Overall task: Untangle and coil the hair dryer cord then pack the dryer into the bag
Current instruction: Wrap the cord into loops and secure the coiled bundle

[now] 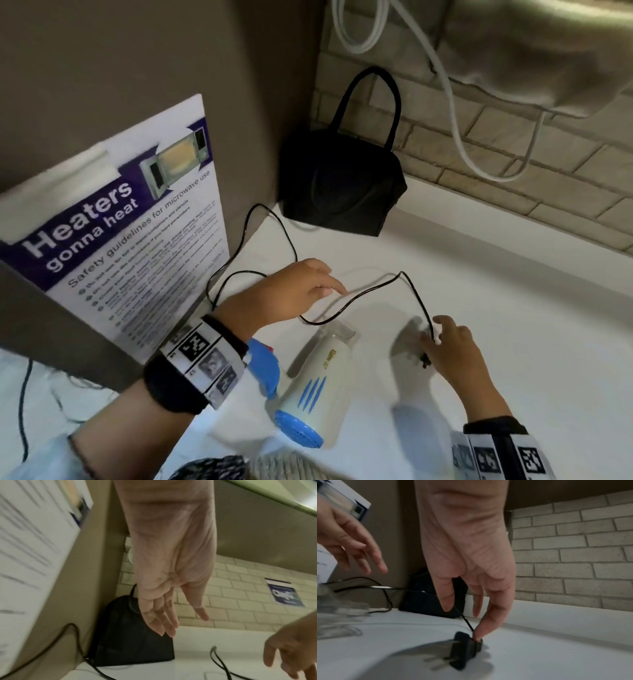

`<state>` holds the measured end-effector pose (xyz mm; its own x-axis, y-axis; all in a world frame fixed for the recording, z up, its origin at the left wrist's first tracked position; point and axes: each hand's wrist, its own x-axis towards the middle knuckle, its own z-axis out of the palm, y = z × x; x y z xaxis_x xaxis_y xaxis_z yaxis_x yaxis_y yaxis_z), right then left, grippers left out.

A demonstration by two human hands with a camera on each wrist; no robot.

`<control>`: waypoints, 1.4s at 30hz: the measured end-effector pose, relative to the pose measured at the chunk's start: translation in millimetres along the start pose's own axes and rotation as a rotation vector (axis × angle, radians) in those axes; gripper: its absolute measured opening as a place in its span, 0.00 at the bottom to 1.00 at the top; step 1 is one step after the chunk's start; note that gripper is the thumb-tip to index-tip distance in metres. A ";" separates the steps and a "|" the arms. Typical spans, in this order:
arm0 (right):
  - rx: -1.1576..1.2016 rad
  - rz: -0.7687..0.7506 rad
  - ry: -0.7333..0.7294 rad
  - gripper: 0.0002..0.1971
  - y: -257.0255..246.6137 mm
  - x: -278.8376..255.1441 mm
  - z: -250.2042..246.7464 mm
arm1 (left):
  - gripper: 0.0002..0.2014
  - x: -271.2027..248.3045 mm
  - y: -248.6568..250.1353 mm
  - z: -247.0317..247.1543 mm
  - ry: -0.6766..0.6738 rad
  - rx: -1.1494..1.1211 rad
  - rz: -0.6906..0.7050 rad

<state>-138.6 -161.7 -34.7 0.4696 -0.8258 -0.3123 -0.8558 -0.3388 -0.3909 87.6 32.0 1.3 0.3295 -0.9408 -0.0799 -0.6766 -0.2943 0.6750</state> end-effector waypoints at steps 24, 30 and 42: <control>-0.127 -0.611 -0.114 0.18 -127.2 -91.2 19.8 | 0.17 -53.5 -83.5 23.7 0.361 -0.075 -0.843; -0.128 -0.658 -0.092 0.18 -131.4 -96.0 12.3 | 0.05 -46.0 -38.3 -4.7 0.514 -0.746 -0.619; 0.220 -0.806 0.250 0.14 -142.3 -120.2 -49.8 | 0.13 -59.4 86.8 -68.6 0.332 -0.982 -0.180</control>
<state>-84.1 -36.7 101.5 0.8305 -0.4555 0.3205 -0.2096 -0.7888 -0.5778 54.5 73.9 115.0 0.6364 -0.7597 -0.1333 0.1823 -0.0198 0.9830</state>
